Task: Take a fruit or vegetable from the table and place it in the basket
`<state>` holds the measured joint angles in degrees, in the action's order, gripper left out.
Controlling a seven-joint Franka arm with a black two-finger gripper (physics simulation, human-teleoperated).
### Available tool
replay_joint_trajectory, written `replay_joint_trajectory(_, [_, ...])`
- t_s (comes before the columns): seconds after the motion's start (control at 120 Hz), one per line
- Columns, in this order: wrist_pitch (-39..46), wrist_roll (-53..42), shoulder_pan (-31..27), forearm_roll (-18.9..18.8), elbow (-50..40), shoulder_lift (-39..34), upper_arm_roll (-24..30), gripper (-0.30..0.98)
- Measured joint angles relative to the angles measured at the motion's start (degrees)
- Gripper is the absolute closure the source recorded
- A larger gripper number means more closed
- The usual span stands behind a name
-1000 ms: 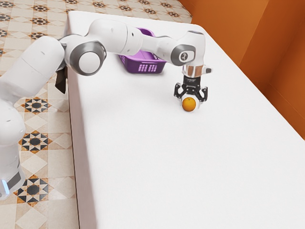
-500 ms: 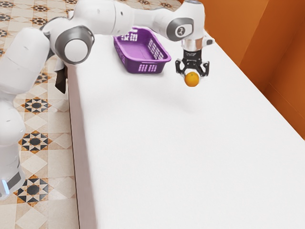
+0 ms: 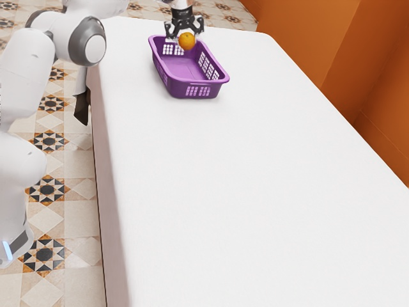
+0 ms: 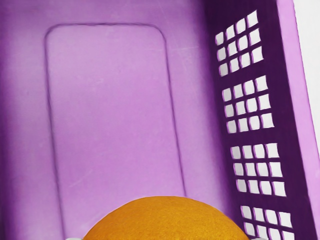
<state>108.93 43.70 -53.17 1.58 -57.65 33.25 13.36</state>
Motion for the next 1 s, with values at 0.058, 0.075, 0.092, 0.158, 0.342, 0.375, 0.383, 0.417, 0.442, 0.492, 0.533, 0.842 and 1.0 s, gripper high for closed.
replay_joint_trajectory(0.058, [0.98, 0.17, -0.38, -0.03, 2.29, 2.83, 0.52, 0.32])
replay_joint_trajectory(0.075, [1.36, 0.21, -0.47, -0.04, 2.61, 3.41, 0.66, 0.33])
replay_joint_trajectory(0.092, [1.76, 0.26, -0.54, -0.05, 2.84, 3.94, 0.76, 0.33])
replay_joint_trajectory(0.158, [3.55, 0.42, -0.72, -0.09, 3.54, 5.43, 1.34, 0.33])
replay_joint_trajectory(0.342, [9.62, 0.80, -0.80, -0.20, 5.10, 8.36, 2.44, 0.32])
replay_joint_trajectory(0.375, [10.62, 0.85, -0.81, -0.21, 5.13, 8.78, 2.65, 0.32])
replay_joint_trajectory(0.383, [10.84, 0.87, -0.80, -0.22, 5.13, 8.87, 2.69, 0.32])
replay_joint_trajectory(0.417, [11.68, 0.90, -0.96, 0.14, 5.10, 9.17, 2.95, 0.25])
replay_joint_trajectory(0.442, [12.23, 0.91, -1.44, 0.68, 5.08, 9.31, 3.25, 0.21])
replay_joint_trajectory(0.492, [13.15, 0.92, -1.97, 1.47, 5.06, 9.49, 3.78, 0.15])
replay_joint_trajectory(0.533, [13.77, 0.90, -2.15, 1.91, 5.02, 9.50, 4.01, 0.11])
replay_joint_trajectory(0.842, [6.21, 11.28, 19.35, 3.73, -14.56, -21.18, -7.01, 0.01])
replay_joint_trajectory(1.0, [-10.52, 28.94, 32.94, 8.04, -15.44, -27.98, -6.64, 0.01])
